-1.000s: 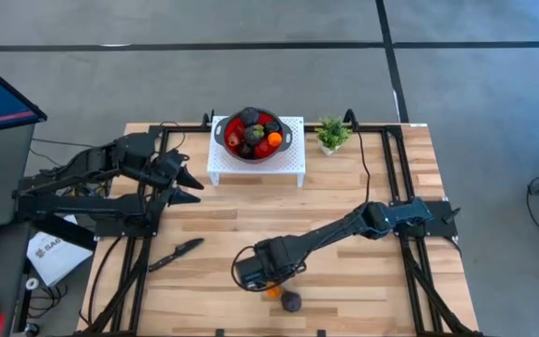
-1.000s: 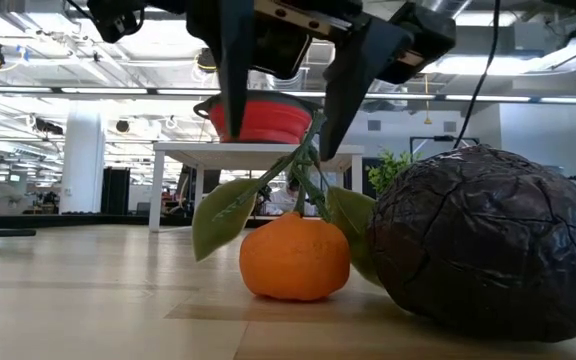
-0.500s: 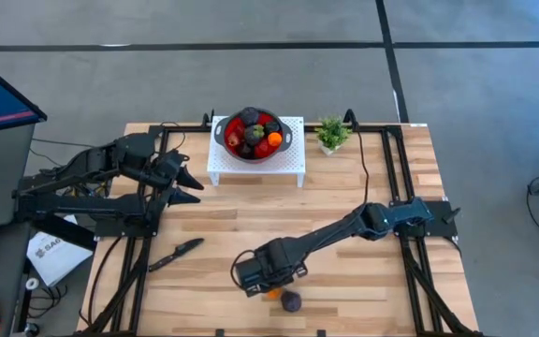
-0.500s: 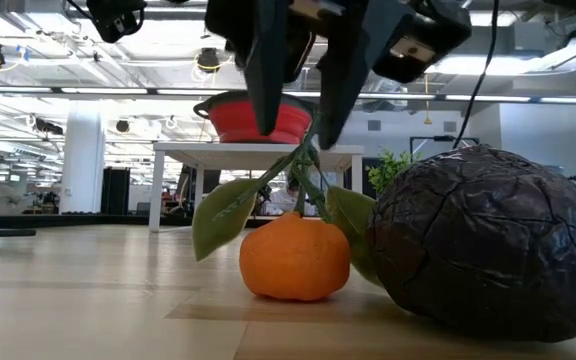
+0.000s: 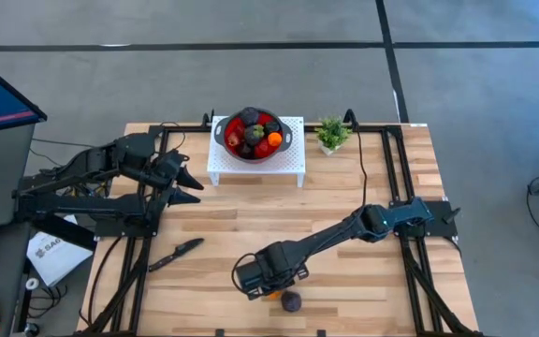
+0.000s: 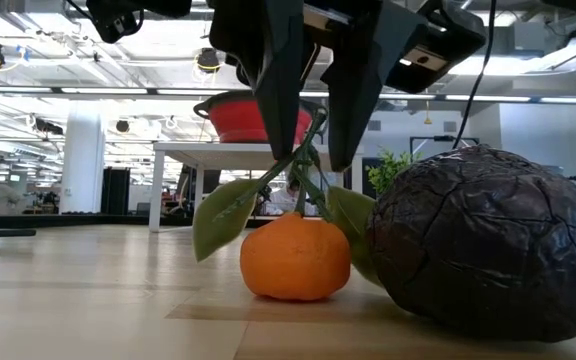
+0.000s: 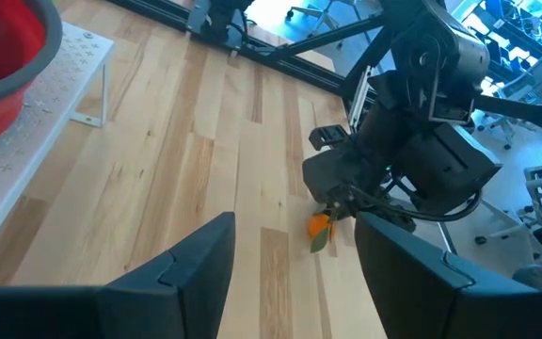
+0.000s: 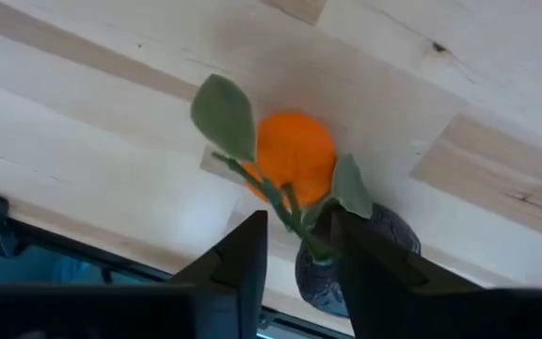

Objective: Pick & Place Fruit
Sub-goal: Put the orange tangerine into the red strainer bowl on the shelf

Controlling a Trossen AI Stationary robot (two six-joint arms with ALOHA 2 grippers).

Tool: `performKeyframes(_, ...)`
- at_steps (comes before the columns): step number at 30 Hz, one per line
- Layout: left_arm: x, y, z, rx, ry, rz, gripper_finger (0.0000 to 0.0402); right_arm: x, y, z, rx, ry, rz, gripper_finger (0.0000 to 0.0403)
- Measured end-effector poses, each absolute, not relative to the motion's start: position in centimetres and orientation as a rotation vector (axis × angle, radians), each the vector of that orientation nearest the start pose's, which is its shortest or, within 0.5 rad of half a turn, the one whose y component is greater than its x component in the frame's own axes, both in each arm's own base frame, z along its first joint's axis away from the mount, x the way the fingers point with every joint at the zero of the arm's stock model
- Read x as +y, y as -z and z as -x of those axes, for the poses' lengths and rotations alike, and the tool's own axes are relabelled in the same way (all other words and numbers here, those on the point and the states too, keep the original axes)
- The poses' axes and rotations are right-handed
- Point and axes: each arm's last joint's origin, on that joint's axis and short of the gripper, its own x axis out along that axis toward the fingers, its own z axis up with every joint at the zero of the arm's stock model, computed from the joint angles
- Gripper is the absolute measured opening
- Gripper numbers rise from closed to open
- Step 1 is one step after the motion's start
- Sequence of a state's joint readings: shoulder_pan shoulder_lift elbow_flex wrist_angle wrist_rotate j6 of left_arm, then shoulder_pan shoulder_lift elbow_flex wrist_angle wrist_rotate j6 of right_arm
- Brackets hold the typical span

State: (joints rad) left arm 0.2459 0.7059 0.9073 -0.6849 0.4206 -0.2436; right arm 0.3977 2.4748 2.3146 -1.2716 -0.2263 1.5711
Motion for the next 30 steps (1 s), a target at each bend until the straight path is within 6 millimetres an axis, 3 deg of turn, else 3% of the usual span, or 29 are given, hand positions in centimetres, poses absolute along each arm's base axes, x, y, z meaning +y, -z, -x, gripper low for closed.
performKeyframes(12,2.0,-33.9,-12.9,0.478,0.115,0.397,0.0213,19.6,-19.2,-45.2,1.468,0.716,-1.101,0.0079)
performKeyframes(19,2.0,-33.9,-12.9,0.478,0.115,0.397,0.0213,19.5,-19.6,-45.2,1.422,0.729,-1.082,0.0020)
performKeyframes(24,2.0,-33.9,-13.0,0.478,0.114,0.397,0.0213,18.2,-22.7,-45.4,1.301,0.704,-1.109,0.0017)
performKeyframes(30,2.0,-33.9,-13.0,0.479,0.114,0.397,0.0213,13.5,-29.9,-44.4,1.047,0.694,-1.126,0.0010)
